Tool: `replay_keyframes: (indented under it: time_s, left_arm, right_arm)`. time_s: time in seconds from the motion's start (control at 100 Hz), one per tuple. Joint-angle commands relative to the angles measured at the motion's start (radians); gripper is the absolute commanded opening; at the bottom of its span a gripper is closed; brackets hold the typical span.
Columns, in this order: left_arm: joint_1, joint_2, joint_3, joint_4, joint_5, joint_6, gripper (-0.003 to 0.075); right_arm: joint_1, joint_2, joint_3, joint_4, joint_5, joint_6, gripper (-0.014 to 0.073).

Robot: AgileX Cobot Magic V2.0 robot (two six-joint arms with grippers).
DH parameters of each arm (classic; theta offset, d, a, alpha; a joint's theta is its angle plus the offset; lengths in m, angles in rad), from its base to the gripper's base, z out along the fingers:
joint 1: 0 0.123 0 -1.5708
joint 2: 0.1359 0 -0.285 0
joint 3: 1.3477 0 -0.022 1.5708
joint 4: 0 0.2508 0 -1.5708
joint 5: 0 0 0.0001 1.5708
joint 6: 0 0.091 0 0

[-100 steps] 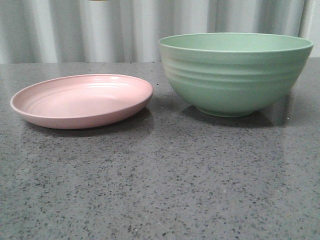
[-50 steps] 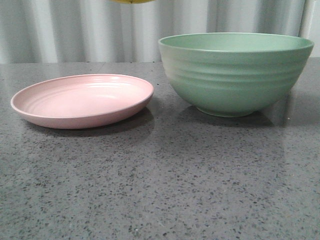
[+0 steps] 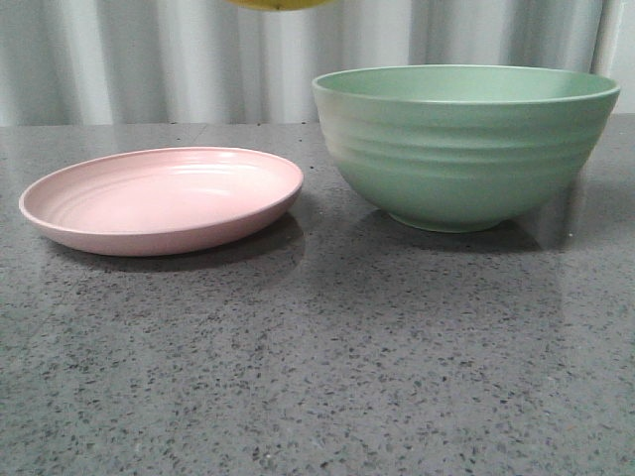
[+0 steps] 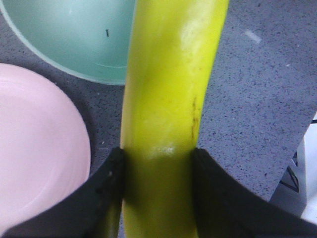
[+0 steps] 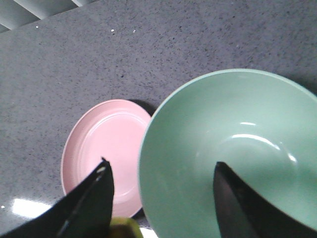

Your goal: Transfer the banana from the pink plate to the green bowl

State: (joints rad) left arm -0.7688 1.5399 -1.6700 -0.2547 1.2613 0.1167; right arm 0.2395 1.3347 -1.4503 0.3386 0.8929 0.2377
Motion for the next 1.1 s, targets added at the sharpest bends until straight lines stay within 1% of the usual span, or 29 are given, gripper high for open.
replay_keyframes:
  time_s: [0.0, 0.12, 0.26, 0.33, 0.56, 0.61, 0.66, 0.78, 0.85, 0.92, 1.09]
  left_arm:
    - [-0.006, -0.038, -0.029, 0.008, -0.081, -0.038, -0.0019]
    - [-0.005, -0.034, -0.029, 0.019, -0.081, -0.039, -0.0019]
    - [-0.005, -0.003, -0.029, 0.026, -0.085, -0.044, -0.0019]
    - [-0.005, 0.012, -0.029, 0.028, -0.091, -0.065, -0.0019]
    - [-0.005, 0.015, -0.029, 0.041, -0.121, -0.068, -0.0019]
    - [-0.005, 0.015, -0.029, 0.041, -0.122, -0.068, -0.0019]
    - [-0.005, 0.015, -0.029, 0.041, -0.122, -0.068, -0.0019]
    - [-0.005, 0.015, -0.029, 0.037, -0.12, -0.068, -0.0019]
    - [-0.005, 0.015, -0.029, 0.017, -0.12, -0.068, -0.0019]
    - [-0.005, 0.015, -0.029, 0.003, -0.12, -0.068, -0.0019]
    - [-0.005, 0.015, -0.029, -0.01, -0.116, -0.068, -0.0018]
  right_arm:
    - [0.005, -0.023, 0.012, 0.099, -0.058, 0.001, 0.0369]
    - [0.038, -0.023, 0.067, 0.134, -0.1, 0.001, 0.0369]
    - [0.066, -0.023, 0.072, 0.139, -0.121, 0.001, 0.0369]
    - [0.068, -0.023, 0.072, 0.139, -0.128, 0.001, 0.0369]
    - [0.068, -0.023, 0.106, 0.122, -0.142, 0.001, 0.036]
    - [0.068, -0.023, 0.11, 0.122, -0.144, 0.001, 0.0331]
    - [0.068, -0.023, 0.115, 0.122, -0.156, 0.001, 0.0279]
    - [0.068, -0.022, 0.115, 0.122, -0.22, 0.001, 0.0114]
    - [0.068, -0.018, 0.115, 0.122, -0.244, 0.001, 0.0048]
    - [0.068, -0.013, 0.115, 0.124, -0.257, 0.001, 0.0017]
    - [0.068, 0.002, 0.115, 0.129, -0.266, 0.001, 0.0019]
